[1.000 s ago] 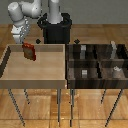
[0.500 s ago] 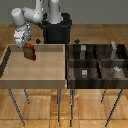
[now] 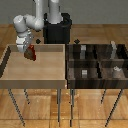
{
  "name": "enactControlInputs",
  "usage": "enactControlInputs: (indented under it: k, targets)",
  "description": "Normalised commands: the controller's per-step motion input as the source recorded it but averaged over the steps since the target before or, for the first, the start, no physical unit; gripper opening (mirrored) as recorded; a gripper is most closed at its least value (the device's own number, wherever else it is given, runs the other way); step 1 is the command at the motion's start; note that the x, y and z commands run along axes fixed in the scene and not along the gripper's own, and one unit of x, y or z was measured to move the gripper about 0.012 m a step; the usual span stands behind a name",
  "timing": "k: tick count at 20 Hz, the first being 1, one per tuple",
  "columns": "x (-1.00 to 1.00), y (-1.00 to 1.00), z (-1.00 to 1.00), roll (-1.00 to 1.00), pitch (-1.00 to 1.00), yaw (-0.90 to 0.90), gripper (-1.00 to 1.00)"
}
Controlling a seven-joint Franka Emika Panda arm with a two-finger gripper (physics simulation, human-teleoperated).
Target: Place the box of cereal into the appropriate compartment.
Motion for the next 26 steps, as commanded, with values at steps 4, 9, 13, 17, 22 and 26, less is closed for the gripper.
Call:
enactControlInputs:
  k: [4,9,13,17,22,26]
  targets:
    - [0.0,0.0,0.25,0.0,0.0,0.0,-1.0]
    - [0.0,0.0,0.8,0.0,0.0,0.0,-1.0]
    - [0.0,0.0,1.0,0.0,0.0,0.0,-1.0]
    - [0.0,0.0,1.0,0.0,0.0,0.0,-1.0]
    - [0.0,0.2,0.6,0.0,0.0,0.0,-1.0]
    - [0.0,1.0,0.0,0.0,0.0,0.0,-1.0]
